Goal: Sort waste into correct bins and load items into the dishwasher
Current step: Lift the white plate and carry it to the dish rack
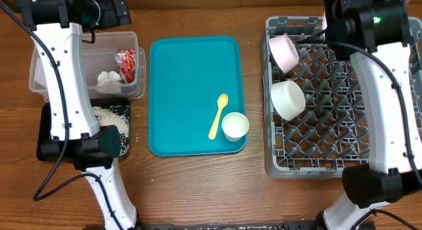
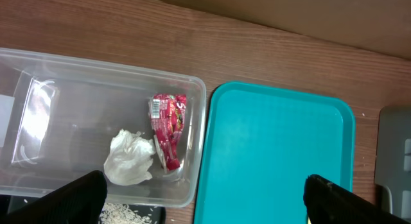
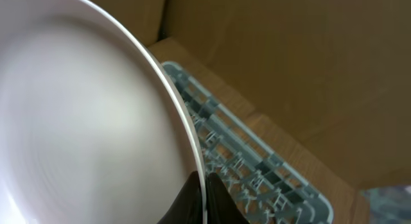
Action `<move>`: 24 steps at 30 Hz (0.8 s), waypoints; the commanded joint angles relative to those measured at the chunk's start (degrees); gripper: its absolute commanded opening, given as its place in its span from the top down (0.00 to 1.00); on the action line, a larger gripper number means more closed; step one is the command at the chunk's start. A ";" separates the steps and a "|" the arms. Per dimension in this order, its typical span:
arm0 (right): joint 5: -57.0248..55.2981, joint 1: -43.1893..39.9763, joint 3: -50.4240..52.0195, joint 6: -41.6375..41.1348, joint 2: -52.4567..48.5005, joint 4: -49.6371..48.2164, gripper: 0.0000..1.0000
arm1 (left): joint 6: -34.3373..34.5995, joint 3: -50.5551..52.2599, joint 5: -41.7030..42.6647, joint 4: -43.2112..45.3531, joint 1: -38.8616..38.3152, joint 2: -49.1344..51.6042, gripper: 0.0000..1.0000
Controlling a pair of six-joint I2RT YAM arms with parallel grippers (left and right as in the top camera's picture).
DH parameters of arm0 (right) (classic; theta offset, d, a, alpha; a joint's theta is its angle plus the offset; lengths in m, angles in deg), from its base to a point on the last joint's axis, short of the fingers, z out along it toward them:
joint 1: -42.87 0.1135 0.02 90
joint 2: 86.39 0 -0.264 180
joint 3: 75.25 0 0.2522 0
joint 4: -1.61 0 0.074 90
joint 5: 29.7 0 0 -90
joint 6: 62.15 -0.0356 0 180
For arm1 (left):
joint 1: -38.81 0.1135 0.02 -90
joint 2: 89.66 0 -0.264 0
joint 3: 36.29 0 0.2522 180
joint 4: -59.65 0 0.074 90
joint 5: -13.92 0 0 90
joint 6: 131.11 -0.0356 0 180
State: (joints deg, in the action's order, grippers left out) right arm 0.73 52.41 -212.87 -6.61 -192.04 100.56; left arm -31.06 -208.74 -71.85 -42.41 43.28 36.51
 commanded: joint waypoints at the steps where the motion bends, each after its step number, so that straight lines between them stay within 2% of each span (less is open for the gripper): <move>1: -4.92 0.02 6.23 0.68 -0.46 -4.17 0.96 | -1.27 0.09 -0.37 -0.02 -0.37 -0.81 0.00; 12: -4.85 0.13 24.61 1.86 -0.46 -15.78 0.96 | -1.27 0.09 -0.37 -0.02 -0.37 -0.81 0.00; 24: 2.16 0.13 26.51 1.88 -0.46 -17.88 0.96 | -1.27 0.09 -0.37 -0.02 -0.37 -0.81 0.00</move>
State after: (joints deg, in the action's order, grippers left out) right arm 1.19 52.35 -186.40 -4.58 -192.80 83.31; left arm -31.06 -208.74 -71.85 -42.43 43.28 36.51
